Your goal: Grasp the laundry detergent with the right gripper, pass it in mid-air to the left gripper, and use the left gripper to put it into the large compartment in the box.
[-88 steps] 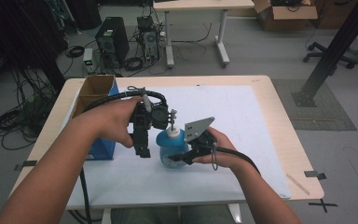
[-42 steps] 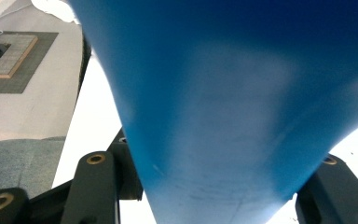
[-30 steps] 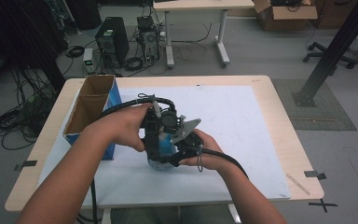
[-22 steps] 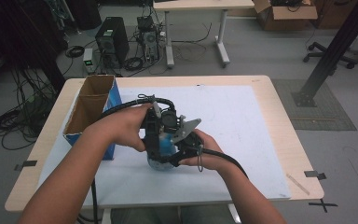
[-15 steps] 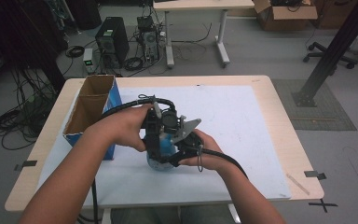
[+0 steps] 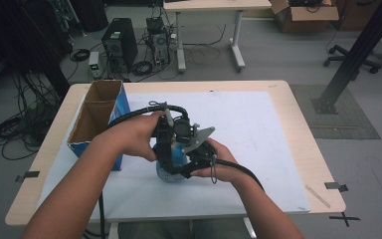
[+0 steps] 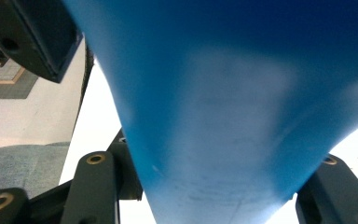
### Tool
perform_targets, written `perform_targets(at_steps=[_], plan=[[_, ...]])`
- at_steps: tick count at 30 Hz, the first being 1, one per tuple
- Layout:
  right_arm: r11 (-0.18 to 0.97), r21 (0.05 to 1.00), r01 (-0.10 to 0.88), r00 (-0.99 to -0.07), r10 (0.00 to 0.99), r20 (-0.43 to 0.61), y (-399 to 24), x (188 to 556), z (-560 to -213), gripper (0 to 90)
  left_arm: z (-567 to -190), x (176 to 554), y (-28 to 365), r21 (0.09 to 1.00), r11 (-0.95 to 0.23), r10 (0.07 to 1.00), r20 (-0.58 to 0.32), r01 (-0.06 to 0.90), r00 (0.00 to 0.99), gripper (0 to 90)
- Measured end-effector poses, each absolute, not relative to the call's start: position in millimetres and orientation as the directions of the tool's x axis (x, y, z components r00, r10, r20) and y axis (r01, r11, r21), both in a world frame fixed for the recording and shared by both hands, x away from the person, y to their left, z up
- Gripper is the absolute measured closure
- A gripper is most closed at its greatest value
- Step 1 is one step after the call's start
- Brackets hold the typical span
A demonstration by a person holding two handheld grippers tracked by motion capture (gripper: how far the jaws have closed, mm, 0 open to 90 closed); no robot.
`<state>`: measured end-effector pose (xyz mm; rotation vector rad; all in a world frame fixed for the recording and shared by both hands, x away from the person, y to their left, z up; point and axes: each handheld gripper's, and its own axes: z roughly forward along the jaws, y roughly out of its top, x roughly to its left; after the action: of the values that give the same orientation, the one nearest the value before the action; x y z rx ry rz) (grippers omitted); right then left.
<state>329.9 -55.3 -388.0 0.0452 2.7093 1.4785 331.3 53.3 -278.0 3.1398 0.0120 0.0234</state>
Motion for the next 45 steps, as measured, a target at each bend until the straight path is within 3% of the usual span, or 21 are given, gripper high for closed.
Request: perform_targets(at_steps=[12, 26, 45], plan=[[0.536, 0.844, -0.002, -0.998, 0.054, -0.037, -55.7, 329.9, -387.7, 44.8, -278.3, 331.0, 52.2, 0.0, -1.0, 0.004, 0.011, 0.004, 1.0, 23.2], [0.533, 0.846, -0.002, -0.998, 0.053, -0.036, -56.8, 328.7, -387.7, 44.8, -277.4, 330.6, 51.0, -0.008, -1.0, 0.004, 0.011, 0.004, 1.0, 37.2], [0.522, 0.853, -0.01, -0.997, 0.065, -0.051, -60.8, 327.3, -385.8, 44.7, -274.1, 327.6, 46.4, -0.018, -1.0, -0.023, 0.044, -0.022, 0.999, 38.7]])
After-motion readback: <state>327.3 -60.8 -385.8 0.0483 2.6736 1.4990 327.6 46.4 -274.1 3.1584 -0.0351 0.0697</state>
